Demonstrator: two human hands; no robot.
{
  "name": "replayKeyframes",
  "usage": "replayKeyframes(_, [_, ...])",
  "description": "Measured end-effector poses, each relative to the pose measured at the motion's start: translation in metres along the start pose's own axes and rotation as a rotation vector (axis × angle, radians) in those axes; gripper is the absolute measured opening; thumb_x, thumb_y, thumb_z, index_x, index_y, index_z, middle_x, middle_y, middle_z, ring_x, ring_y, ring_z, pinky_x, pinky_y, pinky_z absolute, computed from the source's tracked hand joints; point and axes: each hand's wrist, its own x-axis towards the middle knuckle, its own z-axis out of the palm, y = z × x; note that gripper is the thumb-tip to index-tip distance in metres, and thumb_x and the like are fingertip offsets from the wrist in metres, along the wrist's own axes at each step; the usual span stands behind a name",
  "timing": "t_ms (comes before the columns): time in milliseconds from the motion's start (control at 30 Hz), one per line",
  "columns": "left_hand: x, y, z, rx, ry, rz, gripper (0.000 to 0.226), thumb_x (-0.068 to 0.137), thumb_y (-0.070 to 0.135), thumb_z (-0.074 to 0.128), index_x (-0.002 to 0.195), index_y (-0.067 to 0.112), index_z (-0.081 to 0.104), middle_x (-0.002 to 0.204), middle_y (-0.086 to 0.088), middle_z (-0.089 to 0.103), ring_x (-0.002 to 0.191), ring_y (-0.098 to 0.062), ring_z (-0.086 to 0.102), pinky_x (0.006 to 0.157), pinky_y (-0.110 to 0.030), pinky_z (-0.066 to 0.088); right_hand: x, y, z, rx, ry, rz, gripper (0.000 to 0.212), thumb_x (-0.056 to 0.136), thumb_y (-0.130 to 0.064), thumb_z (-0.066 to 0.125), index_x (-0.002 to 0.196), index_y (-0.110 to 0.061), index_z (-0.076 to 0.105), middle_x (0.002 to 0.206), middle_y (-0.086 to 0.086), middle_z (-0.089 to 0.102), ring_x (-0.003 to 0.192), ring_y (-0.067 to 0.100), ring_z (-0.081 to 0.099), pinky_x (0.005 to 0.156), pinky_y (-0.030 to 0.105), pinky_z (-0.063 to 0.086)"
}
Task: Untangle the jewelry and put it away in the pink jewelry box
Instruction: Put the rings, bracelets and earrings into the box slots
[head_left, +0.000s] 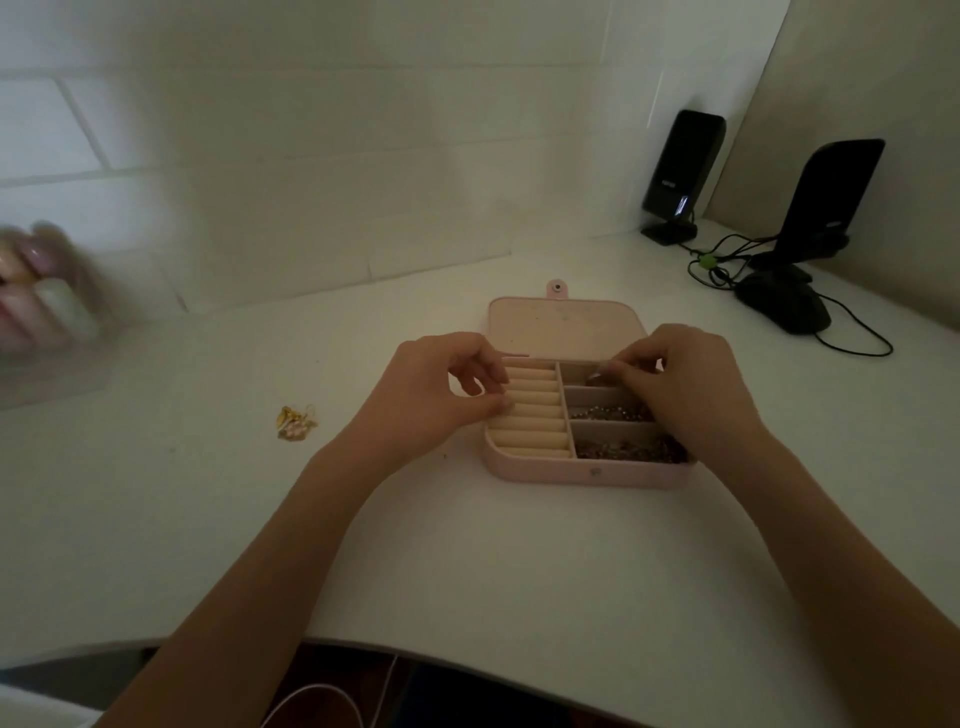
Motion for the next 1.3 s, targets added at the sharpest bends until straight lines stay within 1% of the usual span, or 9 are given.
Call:
replayKeyframes(267, [-0.020,-0.011,-0.035,0.072,0.037,-0.018,0.016,0.069,0.014,0.080,0.078,0.018,0.067,0.072,0.010,0.068,0.068,-0.002,0.061,0.056,-0.009,0.042,-0.002,-0.003,0.001,0.012,-0.073,-0.010,0.006,0.085,-0.025,0.067,0.081,-0.026,0.071,0.080,-0.006,0.064,0.070,0.002,0.051,0.060,0.018,0.035])
replayKeyframes(400, [-0.040,-0.019,-0.061,0.130,-0.031,-0.075,0.017,0.072,0.011,0.078,0.079,0.023,0.069,0.078,0.015,0.069,0.074,-0.003,0.063,0.058,-0.012,0.046,-0.005,-0.013,0.001,0.100,0.025,-0.024,0.009,0.086,-0.024,0.065,0.079,-0.028,0.068,0.074,-0.010,0.061,0.067,-0.001,0.049,0.059,0.012,0.031])
replayKeyframes(533, [-0.060,-0.026,-0.082,0.209,0.054,-0.074,0.018,0.073,0.005,0.075,0.075,0.022,0.069,0.080,0.019,0.067,0.073,-0.003,0.061,0.061,-0.012,0.046,-0.018,-0.059,0.015,0.252,0.025,-0.227,0.005,0.080,-0.023,0.072,0.078,-0.026,0.070,0.065,-0.020,0.055,0.065,-0.006,0.049,0.060,0.009,0.032])
replayKeyframes(667, [-0.076,-0.037,-0.090,0.211,0.265,-0.059,0.018,0.075,0.003,0.073,0.075,0.020,0.068,0.082,0.013,0.066,0.069,-0.003,0.061,0.060,-0.015,0.047,-0.042,-0.119,0.040,0.281,-0.286,-0.554,0.015,0.080,-0.027,0.072,0.094,-0.021,0.071,0.081,-0.011,0.060,0.070,-0.004,0.048,0.064,0.010,0.036])
replayKeyframes(733, [-0.083,-0.046,-0.090,0.261,0.414,-0.057,0.016,0.077,0.002,0.069,0.077,0.017,0.065,0.074,0.010,0.064,0.069,0.003,0.059,0.058,-0.011,0.044,-0.052,-0.143,0.060,0.230,-0.464,-0.631,0.030,0.084,-0.030,0.068,0.112,-0.021,0.067,0.102,-0.004,0.063,0.084,0.001,0.051,0.069,0.009,0.036])
replayKeyframes(800, [-0.087,-0.053,-0.089,0.323,0.466,-0.052,0.017,0.079,-0.001,0.066,0.079,0.016,0.063,0.075,0.017,0.060,0.070,0.007,0.056,0.057,-0.008,0.041,-0.059,-0.159,0.080,0.191,-0.524,-0.656,0.035,0.085,-0.028,0.068,0.118,-0.018,0.065,0.113,0.002,0.063,0.098,0.012,0.055,0.080,0.016,0.038])
replayKeyframes(900, [-0.088,-0.060,-0.093,0.320,0.477,-0.048,0.015,0.079,-0.001,0.064,0.080,0.014,0.062,0.078,0.015,0.058,0.071,0.005,0.056,0.056,-0.008,0.040,-0.061,-0.166,0.096,0.220,-0.484,-0.665,0.022,0.084,-0.017,0.068,0.104,-0.010,0.072,0.101,0.008,0.068,0.092,0.020,0.058,0.083,0.027,0.042])
replayKeyframes(1133, [-0.087,-0.063,-0.090,0.322,0.400,-0.041,0.014,0.078,0.003,0.064,0.080,0.016,0.061,0.078,0.008,0.060,0.069,-0.003,0.057,0.059,-0.008,0.039,-0.061,-0.161,0.103,0.300,-0.443,-0.547,0.019,0.079,-0.021,0.072,0.098,-0.016,0.071,0.091,0.001,0.061,0.074,0.004,0.048,0.071,0.010,0.038])
replayKeyframes(1300, [-0.088,-0.063,-0.087,0.321,0.316,-0.044,0.012,0.079,0.006,0.065,0.079,0.017,0.061,0.079,0.008,0.061,0.068,-0.005,0.057,0.060,-0.010,0.040,-0.053,-0.161,0.090,0.317,-0.574,-0.590,0.018,0.077,-0.008,0.073,0.093,-0.014,0.076,0.080,-0.012,0.057,0.067,-0.004,0.051,0.070,0.005,0.037])
